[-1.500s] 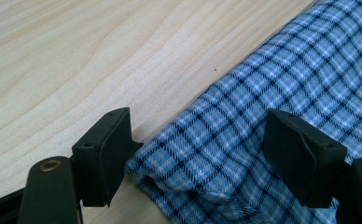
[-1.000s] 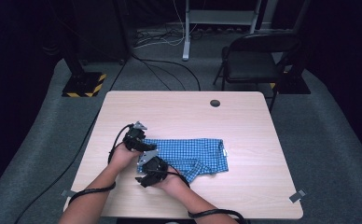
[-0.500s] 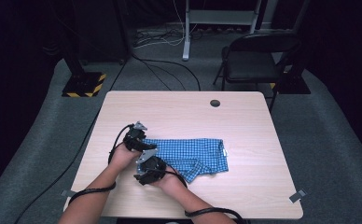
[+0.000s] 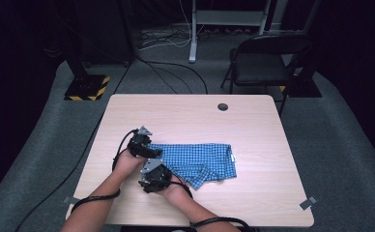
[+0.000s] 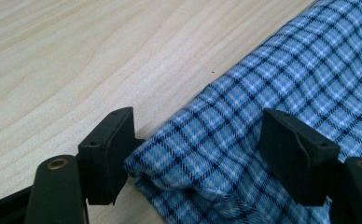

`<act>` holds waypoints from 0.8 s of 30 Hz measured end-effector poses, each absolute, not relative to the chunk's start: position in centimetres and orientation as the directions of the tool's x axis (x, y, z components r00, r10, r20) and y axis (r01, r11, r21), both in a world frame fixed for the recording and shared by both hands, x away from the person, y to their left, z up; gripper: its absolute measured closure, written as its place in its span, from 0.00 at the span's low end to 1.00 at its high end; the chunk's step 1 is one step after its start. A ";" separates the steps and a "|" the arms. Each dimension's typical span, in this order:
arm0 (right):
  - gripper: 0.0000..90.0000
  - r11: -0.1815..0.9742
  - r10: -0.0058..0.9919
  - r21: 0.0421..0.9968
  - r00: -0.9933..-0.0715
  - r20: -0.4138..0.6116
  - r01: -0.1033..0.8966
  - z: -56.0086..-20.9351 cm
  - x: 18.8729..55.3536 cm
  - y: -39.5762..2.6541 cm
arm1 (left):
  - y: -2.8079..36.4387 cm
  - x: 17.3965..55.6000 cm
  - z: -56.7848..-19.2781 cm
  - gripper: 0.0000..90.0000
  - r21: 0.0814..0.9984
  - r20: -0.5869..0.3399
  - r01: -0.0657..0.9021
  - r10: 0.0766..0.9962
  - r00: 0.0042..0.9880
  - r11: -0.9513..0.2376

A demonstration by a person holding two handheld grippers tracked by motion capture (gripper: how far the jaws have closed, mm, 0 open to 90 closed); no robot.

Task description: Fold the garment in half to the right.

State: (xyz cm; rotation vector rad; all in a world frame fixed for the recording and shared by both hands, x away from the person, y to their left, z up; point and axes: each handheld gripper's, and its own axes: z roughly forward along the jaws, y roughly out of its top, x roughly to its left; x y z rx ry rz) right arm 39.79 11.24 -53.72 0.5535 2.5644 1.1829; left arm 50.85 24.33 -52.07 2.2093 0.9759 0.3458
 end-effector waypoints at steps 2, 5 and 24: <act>0.42 0.595 0.445 0.769 -0.892 -0.075 0.232 -53.7 39.8 11.2 | 24.3 50.8 -52.1 0.31 0.687 -0.032 0.546 0.731 0.682 -0.479; 0.47 0.591 0.454 0.772 -0.888 -0.076 0.236 -53.7 39.9 11.2 | 24.3 50.6 -52.1 0.38 0.697 -0.038 0.531 0.714 0.699 -0.482; 0.95 0.553 0.509 0.770 -0.861 -0.008 0.320 -52.6 40.9 11.2 | 25.2 49.8 -51.3 0.84 0.724 -0.065 0.502 0.678 0.733 -0.474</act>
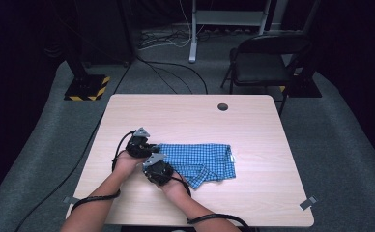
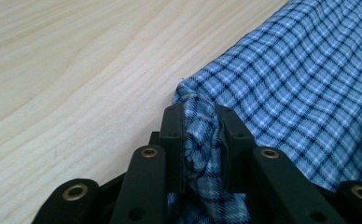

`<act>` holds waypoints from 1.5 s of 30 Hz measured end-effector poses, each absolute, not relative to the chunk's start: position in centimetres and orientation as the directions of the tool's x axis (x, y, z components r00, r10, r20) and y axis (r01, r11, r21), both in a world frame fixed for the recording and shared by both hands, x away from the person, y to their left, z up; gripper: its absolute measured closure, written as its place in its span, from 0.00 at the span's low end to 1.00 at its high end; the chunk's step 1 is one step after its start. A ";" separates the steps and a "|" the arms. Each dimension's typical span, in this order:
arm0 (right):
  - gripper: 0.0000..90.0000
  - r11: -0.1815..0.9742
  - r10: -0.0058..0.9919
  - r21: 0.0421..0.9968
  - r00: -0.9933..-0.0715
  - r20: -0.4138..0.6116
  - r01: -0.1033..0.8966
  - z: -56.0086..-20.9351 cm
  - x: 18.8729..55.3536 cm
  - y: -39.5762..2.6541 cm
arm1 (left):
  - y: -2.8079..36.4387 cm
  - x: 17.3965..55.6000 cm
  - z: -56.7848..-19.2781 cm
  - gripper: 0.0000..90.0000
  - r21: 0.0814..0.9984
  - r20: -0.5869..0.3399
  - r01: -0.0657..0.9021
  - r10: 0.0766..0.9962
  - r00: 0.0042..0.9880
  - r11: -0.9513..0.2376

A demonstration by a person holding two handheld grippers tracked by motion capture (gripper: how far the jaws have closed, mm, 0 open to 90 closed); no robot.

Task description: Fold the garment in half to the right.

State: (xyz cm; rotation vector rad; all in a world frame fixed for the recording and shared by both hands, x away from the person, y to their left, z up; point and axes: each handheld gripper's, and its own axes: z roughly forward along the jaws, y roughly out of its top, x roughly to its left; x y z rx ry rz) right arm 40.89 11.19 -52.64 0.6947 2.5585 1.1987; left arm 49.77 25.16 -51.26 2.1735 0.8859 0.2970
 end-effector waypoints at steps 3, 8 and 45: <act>0.95 0.546 0.492 0.783 -0.870 -0.012 0.298 -51.8 40.8 11.7 | 26.1 49.4 -50.2 0.85 0.735 -0.043 0.486 0.682 0.730 -0.473; 0.95 0.512 0.460 0.817 -0.888 0.000 0.265 -49.6 40.5 12.6 | 28.3 48.3 -47.4 0.85 0.765 -0.003 0.450 0.696 0.718 -0.461; 0.94 0.267 0.538 0.902 -0.829 0.153 0.339 -46.5 39.5 0.4 | 18.2 48.8 -43.9 0.84 0.757 0.052 0.367 0.610 0.791 -0.541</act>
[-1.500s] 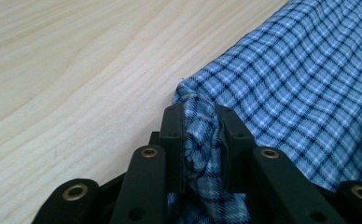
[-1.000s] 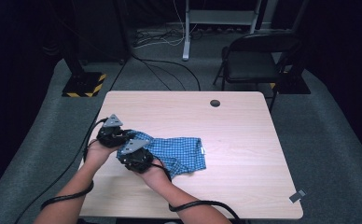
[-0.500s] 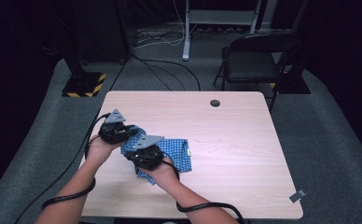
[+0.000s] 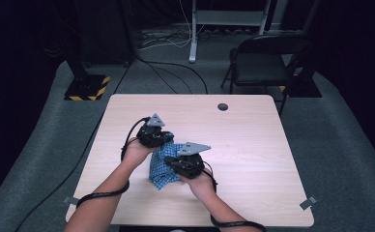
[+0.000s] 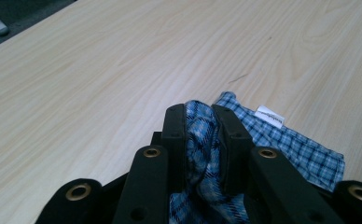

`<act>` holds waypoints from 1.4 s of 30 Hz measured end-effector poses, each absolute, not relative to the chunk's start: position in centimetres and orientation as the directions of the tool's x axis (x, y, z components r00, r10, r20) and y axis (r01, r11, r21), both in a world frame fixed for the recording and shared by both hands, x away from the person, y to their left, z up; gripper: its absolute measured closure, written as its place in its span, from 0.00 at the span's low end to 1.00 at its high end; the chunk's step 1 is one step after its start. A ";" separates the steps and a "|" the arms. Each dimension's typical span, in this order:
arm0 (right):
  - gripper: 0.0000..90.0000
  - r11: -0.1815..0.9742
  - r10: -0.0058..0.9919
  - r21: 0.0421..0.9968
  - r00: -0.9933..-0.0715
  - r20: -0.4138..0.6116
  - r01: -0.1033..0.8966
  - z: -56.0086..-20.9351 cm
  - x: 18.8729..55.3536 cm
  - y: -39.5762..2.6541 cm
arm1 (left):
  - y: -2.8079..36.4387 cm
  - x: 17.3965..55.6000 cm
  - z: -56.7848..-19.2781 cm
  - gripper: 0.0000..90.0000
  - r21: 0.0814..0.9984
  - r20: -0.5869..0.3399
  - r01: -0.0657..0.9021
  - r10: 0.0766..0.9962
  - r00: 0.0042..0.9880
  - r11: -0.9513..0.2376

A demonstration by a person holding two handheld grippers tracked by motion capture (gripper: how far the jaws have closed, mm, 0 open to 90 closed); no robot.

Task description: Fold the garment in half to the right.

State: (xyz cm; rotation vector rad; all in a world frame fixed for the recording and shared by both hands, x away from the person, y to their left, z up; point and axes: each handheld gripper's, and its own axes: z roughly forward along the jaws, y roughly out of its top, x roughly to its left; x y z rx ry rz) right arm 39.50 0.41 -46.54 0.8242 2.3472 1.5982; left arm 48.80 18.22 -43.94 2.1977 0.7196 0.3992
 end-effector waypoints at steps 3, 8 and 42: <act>0.94 0.258 0.555 0.901 -0.817 0.157 0.349 -46.9 39.4 -0.6 | 17.1 49.0 -44.2 0.84 0.747 0.051 0.366 0.597 0.800 -0.555; 0.94 0.277 0.591 0.892 -0.795 0.136 0.358 -47.8 39.3 -1.9 | 15.5 49.5 -45.3 0.82 0.722 0.064 0.373 0.593 0.803 -0.582; 0.56 0.228 0.743 0.877 -0.657 0.125 0.424 -49.3 38.6 -7.0 | 17.2 49.4 -44.6 0.31 0.790 -0.032 0.415 0.645 0.763 -0.452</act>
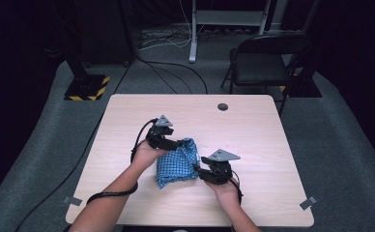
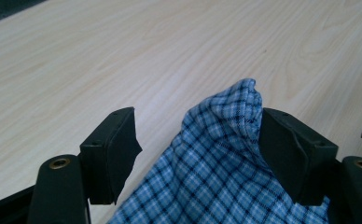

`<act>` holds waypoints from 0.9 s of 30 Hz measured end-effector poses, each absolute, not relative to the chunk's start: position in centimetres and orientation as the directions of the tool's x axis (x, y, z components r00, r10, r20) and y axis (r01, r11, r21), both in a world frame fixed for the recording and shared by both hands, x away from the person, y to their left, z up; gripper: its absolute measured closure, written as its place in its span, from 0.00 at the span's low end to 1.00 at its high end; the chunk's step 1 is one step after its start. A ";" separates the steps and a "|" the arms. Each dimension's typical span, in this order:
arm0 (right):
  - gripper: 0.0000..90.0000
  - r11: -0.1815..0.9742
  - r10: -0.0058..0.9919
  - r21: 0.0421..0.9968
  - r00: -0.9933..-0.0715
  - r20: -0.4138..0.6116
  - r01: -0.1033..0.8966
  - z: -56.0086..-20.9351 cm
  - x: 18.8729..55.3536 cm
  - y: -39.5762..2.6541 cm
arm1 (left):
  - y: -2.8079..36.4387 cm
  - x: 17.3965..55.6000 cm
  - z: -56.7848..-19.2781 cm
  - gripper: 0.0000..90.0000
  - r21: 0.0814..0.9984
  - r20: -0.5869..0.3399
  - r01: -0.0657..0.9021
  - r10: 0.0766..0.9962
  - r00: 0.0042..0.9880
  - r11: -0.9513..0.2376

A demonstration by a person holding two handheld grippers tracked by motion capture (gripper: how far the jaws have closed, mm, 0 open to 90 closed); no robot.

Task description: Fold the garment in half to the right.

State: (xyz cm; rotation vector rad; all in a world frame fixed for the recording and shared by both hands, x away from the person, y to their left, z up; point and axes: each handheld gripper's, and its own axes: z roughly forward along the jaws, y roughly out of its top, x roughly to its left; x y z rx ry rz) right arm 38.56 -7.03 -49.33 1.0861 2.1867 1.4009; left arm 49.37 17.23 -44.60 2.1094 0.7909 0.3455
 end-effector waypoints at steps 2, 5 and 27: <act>0.55 0.229 0.740 0.881 -0.663 0.119 0.413 -49.1 38.5 -6.9 | 17.6 49.4 -44.0 0.30 0.791 -0.046 0.424 0.649 0.760 -0.440; 0.53 0.232 0.726 0.890 -0.678 0.111 0.394 -48.7 38.5 -6.5 | 18.5 49.4 -43.2 0.30 0.802 -0.067 0.431 0.654 0.754 -0.414; 0.41 0.348 0.663 0.811 -0.735 0.142 0.470 -51.0 43.9 -3.2 | 20.0 50.9 -49.0 0.30 0.703 -0.010 0.536 0.746 0.666 -0.469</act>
